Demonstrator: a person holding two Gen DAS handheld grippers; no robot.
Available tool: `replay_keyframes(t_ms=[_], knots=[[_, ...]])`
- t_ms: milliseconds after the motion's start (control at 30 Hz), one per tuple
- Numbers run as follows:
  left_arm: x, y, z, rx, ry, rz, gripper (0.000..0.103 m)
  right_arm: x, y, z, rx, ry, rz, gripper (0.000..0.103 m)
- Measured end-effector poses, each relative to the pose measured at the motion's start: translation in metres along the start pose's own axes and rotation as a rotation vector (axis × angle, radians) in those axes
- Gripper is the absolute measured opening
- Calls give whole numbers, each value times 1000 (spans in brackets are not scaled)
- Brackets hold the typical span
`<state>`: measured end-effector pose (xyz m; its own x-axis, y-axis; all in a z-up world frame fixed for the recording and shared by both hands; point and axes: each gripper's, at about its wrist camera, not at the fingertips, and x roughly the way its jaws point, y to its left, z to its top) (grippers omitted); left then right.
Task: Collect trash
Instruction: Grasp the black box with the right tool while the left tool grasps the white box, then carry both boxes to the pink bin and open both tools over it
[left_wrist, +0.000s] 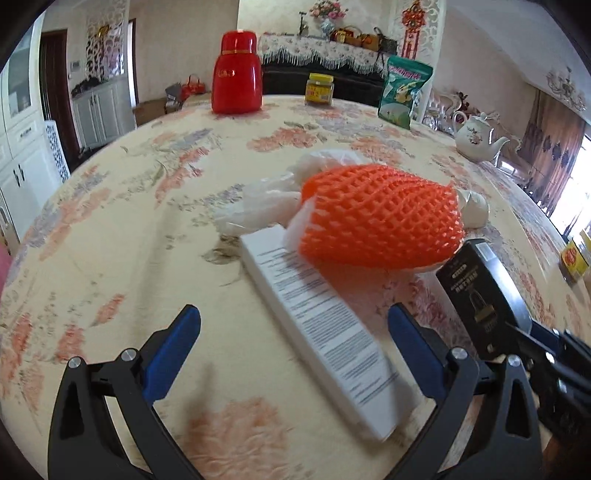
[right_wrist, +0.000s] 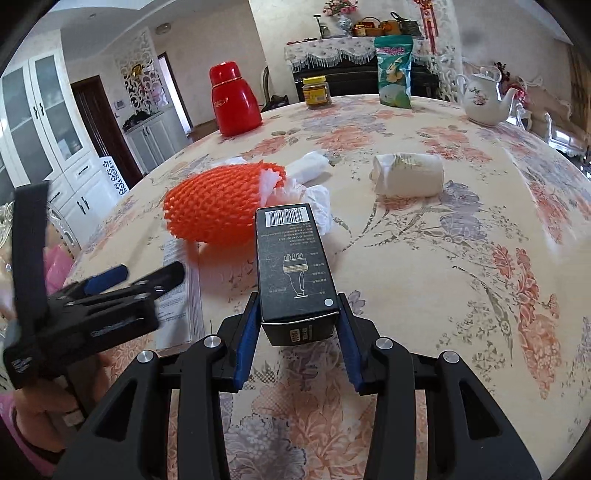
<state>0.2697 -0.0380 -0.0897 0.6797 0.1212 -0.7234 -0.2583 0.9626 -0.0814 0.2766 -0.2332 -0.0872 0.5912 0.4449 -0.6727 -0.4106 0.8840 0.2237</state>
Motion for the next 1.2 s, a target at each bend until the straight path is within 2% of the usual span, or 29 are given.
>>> replay_keyframes(t_ms=[100,133,200,267,333,400,500,567,600,633,667,867,1200], knots=[[12,-7,0,8,41,19,95,1,0,1,-2,-4,5,40],[15,-7,-1,20,63,19,85,2,1,1,-7,-3,6,40],[14,-3,-5,31,78,17,80,2,3,0,-16,-2,11,40],[5,4,-8,47,68,46,60,2,7,0,-27,0,24,40],[-1,16,-11,52,63,55,54,4,14,-2,-48,7,38,40],[-3,29,-12,33,70,35,55,6,21,-3,-69,15,47,40],[-1,38,-11,16,73,11,62,8,32,-6,-100,25,54,40],[2,39,-11,16,69,0,63,10,37,-8,-116,32,45,40],[3,37,-12,37,66,-2,59,10,39,-9,-126,36,39,40],[3,36,-13,47,67,-6,41,11,40,-10,-135,37,32,40],[2,34,-14,56,67,-8,35,11,42,-10,-139,36,27,40],[-26,32,-23,108,-31,-37,34,12,44,-11,-145,24,20,40],[-69,60,-41,67,-100,-53,34,1,60,-14,-187,-35,69,40]])
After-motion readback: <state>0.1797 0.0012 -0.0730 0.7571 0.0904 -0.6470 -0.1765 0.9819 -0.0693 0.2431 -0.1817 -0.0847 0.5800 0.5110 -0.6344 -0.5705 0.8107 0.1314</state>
